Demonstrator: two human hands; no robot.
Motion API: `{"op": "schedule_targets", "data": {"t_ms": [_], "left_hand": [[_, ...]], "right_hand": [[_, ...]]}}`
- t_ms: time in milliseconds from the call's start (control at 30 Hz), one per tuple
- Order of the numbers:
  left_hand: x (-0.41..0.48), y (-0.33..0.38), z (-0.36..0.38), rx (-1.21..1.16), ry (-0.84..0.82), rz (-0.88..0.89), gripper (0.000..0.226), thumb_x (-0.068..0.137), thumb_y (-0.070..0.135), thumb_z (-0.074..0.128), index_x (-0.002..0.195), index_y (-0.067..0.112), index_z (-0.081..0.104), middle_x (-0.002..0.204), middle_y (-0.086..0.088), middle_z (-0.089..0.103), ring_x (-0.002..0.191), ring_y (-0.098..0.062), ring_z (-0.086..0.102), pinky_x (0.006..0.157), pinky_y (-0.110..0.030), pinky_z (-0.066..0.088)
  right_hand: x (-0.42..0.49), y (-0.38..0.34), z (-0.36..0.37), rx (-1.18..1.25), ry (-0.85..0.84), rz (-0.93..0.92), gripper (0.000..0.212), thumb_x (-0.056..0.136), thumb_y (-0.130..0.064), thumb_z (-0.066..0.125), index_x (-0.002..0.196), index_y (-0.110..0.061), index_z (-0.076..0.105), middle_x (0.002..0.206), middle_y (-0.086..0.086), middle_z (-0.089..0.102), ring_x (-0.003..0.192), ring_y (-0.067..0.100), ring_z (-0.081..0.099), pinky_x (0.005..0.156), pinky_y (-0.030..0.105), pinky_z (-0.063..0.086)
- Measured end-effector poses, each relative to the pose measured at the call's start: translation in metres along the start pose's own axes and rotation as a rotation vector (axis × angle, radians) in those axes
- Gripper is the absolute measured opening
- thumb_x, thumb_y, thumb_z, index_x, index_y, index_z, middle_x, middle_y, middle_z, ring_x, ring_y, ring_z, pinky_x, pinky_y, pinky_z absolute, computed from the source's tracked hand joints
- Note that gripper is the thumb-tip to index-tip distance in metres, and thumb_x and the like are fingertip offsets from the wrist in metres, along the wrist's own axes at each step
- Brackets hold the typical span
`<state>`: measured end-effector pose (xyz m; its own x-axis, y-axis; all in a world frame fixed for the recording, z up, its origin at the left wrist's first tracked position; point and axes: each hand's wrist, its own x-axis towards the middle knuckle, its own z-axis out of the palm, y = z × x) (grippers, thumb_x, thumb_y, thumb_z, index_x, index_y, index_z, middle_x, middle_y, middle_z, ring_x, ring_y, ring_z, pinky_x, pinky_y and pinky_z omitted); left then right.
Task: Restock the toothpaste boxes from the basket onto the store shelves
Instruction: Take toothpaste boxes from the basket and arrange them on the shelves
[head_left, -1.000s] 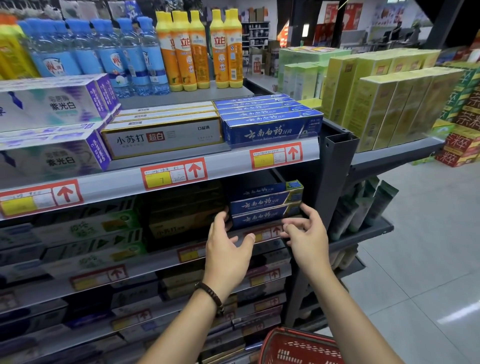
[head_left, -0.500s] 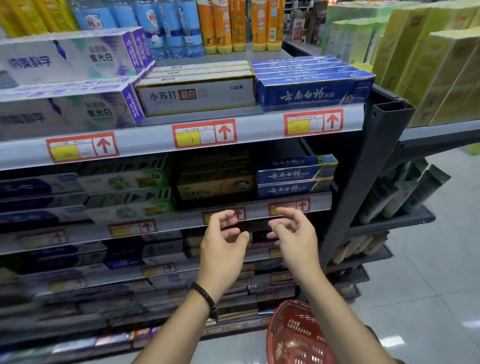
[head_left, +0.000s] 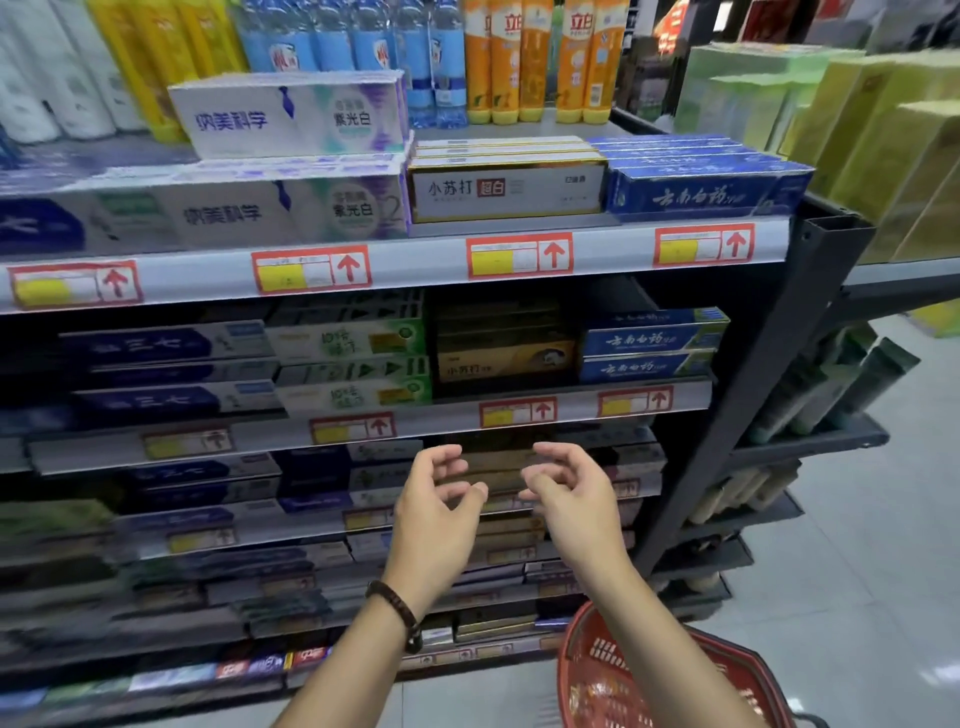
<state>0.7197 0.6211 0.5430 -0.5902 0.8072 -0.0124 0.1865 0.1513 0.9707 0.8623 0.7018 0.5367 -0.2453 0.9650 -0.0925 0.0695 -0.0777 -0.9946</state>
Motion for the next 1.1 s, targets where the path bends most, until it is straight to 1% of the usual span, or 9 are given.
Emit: {"op": "schedule_targets", "data": {"t_ms": [100, 233, 333, 433, 567, 667, 800, 967, 1100], "left_hand": [[-0.01, -0.01, -0.032, -0.022, 0.004, -0.022, 0.037, 0.095, 0.017, 0.074, 0.125, 0.032, 0.058, 0.119, 0.012, 0.066, 0.098, 0.001, 0.069, 0.077, -0.014, 0.051], [-0.02, -0.024, -0.077, -0.049, 0.018, -0.037, 0.036, 0.097, 0.016, 0.073, 0.127, 0.029, 0.058, 0.117, 0.01, 0.067, 0.093, 0.007, 0.067, 0.074, -0.01, 0.053], [-0.028, -0.031, -0.11, -0.079, 0.035, -0.046, 0.036, 0.098, 0.017, 0.071, 0.129, 0.029, 0.057, 0.118, 0.011, 0.067, 0.094, 0.008, 0.068, 0.081, -0.019, 0.058], [-0.036, -0.04, -0.142, -0.083, 0.073, -0.049, 0.035, 0.098, 0.018, 0.071, 0.128, 0.031, 0.058, 0.117, 0.011, 0.069, 0.095, 0.005, 0.069, 0.088, -0.027, 0.06], [-0.052, -0.057, -0.185, -0.078, 0.115, -0.069, 0.033, 0.099, 0.019, 0.071, 0.126, 0.034, 0.058, 0.115, 0.013, 0.07, 0.093, 0.004, 0.069, 0.083, -0.025, 0.059], [-0.063, -0.073, -0.214, -0.073, 0.151, -0.097, 0.032, 0.1, 0.02, 0.07, 0.125, 0.036, 0.058, 0.114, 0.013, 0.071, 0.092, 0.003, 0.069, 0.082, -0.025, 0.058], [-0.078, -0.088, -0.249, -0.052, 0.232, -0.139, 0.032, 0.1, 0.02, 0.069, 0.125, 0.037, 0.058, 0.113, 0.014, 0.072, 0.094, 0.002, 0.07, 0.078, -0.019, 0.054], [-0.095, -0.105, -0.29, -0.055, 0.362, -0.216, 0.03, 0.1, 0.02, 0.069, 0.122, 0.037, 0.059, 0.111, 0.013, 0.073, 0.098, -0.006, 0.072, 0.091, -0.037, 0.061], [-0.113, -0.119, -0.319, -0.051, 0.476, -0.267, 0.027, 0.101, 0.023, 0.067, 0.122, 0.038, 0.061, 0.108, 0.018, 0.074, 0.1, -0.009, 0.073, 0.093, -0.042, 0.06]], "right_hand": [[-0.02, 0.001, 0.027, -0.02, -0.025, 0.0, 0.023, 0.099, -0.011, 0.068, 0.117, -0.025, 0.068, 0.086, -0.003, 0.077, 0.084, 0.017, 0.078, 0.088, 0.042, 0.061], [-0.046, 0.005, 0.065, -0.039, -0.051, -0.015, 0.023, 0.098, -0.013, 0.07, 0.115, -0.028, 0.068, 0.084, -0.004, 0.075, 0.089, 0.031, 0.076, 0.087, 0.053, 0.059], [-0.064, 0.005, 0.09, -0.064, -0.076, -0.044, 0.023, 0.097, -0.019, 0.071, 0.114, -0.034, 0.069, 0.089, -0.003, 0.076, 0.091, 0.028, 0.076, 0.084, 0.05, 0.059], [-0.081, 0.003, 0.116, -0.081, -0.106, -0.062, 0.024, 0.098, -0.017, 0.07, 0.117, -0.032, 0.069, 0.092, -0.001, 0.076, 0.09, 0.03, 0.075, 0.086, 0.052, 0.062], [-0.101, 0.004, 0.155, -0.082, -0.177, -0.071, 0.025, 0.099, -0.014, 0.07, 0.119, -0.029, 0.067, 0.094, 0.001, 0.077, 0.091, 0.022, 0.076, 0.09, 0.048, 0.063], [-0.114, 0.009, 0.187, -0.104, -0.252, -0.067, 0.024, 0.1, -0.014, 0.069, 0.12, -0.027, 0.067, 0.093, -0.002, 0.077, 0.09, 0.02, 0.076, 0.092, 0.051, 0.062], [-0.128, 0.015, 0.229, -0.11, -0.36, -0.037, 0.024, 0.099, -0.014, 0.069, 0.117, -0.029, 0.067, 0.094, -0.001, 0.077, 0.092, 0.02, 0.076, 0.092, 0.051, 0.062], [-0.139, 0.024, 0.276, -0.136, -0.541, -0.018, 0.022, 0.099, -0.015, 0.069, 0.116, -0.03, 0.068, 0.092, 0.0, 0.077, 0.09, 0.023, 0.075, 0.09, 0.052, 0.062], [-0.148, 0.03, 0.31, -0.125, -0.675, 0.006, 0.022, 0.099, -0.012, 0.068, 0.116, -0.027, 0.068, 0.09, 0.001, 0.076, 0.087, 0.026, 0.075, 0.084, 0.047, 0.061]]}}
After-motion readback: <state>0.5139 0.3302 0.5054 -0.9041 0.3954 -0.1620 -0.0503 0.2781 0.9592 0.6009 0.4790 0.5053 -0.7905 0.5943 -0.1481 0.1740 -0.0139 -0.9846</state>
